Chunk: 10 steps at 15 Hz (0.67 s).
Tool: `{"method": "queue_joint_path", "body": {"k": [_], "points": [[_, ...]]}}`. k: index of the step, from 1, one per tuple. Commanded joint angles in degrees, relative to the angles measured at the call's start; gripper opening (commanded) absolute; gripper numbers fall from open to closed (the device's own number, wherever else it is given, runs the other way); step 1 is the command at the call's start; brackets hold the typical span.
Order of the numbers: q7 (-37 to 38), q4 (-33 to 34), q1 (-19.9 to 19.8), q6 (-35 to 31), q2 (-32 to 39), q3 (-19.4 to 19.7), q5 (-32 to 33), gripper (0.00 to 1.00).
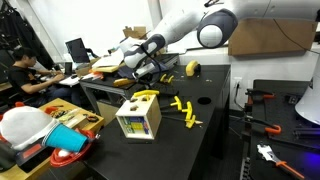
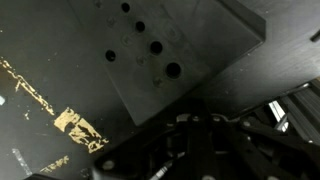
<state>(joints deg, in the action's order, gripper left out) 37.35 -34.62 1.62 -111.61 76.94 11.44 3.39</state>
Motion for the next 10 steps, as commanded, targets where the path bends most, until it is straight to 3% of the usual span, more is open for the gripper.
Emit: {"method": "queue_joint_path", "body": {"k": [1,10], "points": [[1.21,4.21,-0.47,0.04,3.6,1.94,1.32,0.0],[-0.41,4.63,-1.71,3.09,2.84,0.99,-0.38,0.0]]}}
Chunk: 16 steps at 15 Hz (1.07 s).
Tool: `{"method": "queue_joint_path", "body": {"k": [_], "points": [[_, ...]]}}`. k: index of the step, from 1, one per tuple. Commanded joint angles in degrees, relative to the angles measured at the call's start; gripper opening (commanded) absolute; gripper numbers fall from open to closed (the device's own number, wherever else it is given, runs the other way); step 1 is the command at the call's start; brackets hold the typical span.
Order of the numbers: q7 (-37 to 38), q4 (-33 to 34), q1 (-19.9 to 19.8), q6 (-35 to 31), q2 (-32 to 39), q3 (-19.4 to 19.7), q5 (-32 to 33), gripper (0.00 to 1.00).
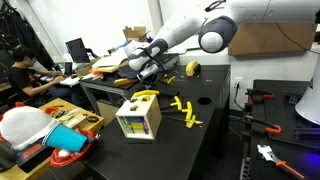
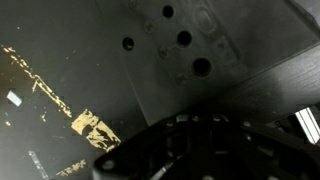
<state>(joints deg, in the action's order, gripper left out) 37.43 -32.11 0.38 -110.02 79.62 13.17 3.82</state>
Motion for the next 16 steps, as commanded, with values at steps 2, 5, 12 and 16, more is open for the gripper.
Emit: {"method": "queue_joint_path", "body": {"k": [2,5,12,16], "points": [[-1.35,2.61,-0.42,0.56,0.35,-1.29,-0.91,0.0],[-2.79,2.83,-0.39,1.27,0.18,-2.59,-1.19,0.0],[-6.06,2.34,-1.54,6.6,-0.48,-5.54,-1.67,0.0],[-6.4,2.29,-1.84,10.02,-0.92,-6.05,-1.42,0.0]]}}
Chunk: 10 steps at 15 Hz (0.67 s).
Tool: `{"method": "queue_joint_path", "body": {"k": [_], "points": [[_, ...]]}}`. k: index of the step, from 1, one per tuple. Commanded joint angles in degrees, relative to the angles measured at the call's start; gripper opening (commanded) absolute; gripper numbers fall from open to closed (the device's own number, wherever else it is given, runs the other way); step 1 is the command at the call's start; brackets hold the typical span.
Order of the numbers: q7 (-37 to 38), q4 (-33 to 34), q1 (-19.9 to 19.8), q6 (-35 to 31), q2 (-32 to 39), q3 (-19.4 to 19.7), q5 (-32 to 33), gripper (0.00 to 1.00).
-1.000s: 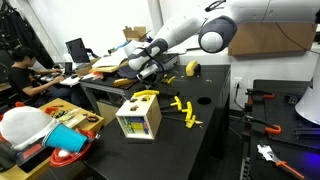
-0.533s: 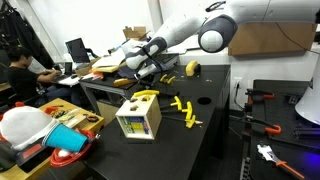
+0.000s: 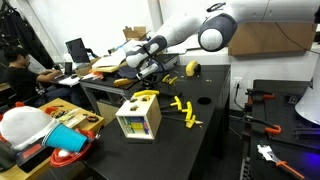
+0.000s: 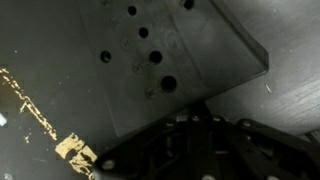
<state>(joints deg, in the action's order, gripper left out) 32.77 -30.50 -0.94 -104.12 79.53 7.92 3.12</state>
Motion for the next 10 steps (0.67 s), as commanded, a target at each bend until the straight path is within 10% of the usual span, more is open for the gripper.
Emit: {"method": "queue_joint_path", "body": {"k": [1,10], "points": [[-2.23,0.68,-0.63,4.93,-0.95,-1.08,-0.87,0.0],[-6.38,1.4,-1.03,11.12,-1.24,-2.43,-0.68,0.0]]}}
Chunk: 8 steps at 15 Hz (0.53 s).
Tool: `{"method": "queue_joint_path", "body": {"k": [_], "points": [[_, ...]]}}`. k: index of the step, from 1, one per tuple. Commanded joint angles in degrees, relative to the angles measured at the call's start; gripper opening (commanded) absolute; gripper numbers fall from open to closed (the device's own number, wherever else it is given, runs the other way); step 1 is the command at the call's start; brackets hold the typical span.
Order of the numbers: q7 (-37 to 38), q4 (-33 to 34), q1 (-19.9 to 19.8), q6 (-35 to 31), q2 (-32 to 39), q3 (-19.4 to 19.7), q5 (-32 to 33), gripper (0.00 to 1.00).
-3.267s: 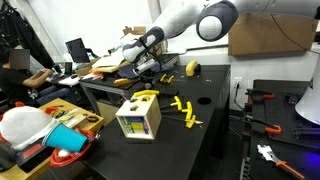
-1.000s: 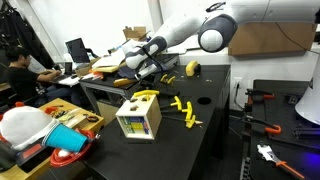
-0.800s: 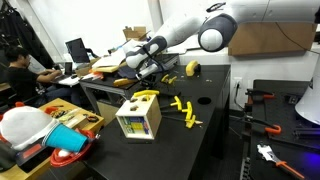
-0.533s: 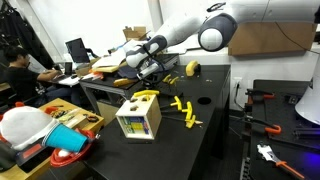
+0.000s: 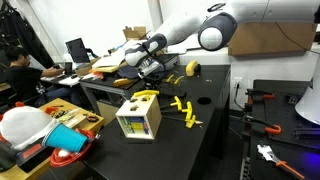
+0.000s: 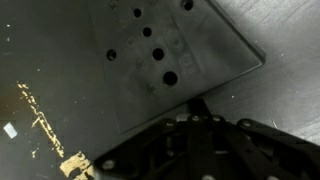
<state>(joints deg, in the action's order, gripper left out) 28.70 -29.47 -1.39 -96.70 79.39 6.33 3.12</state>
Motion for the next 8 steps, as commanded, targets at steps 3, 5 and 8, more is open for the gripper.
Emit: {"method": "queue_joint_path", "body": {"k": [3,5,8], "points": [[-2.65,0.71,-0.6,4.78,-1.11,-0.82,-0.68,0.0],[-3.35,1.02,-0.66,4.27,-1.14,-1.04,-0.83,0.0],[-3.18,2.2,-0.38,1.9,-1.51,-1.45,-0.73,0.0]]}}
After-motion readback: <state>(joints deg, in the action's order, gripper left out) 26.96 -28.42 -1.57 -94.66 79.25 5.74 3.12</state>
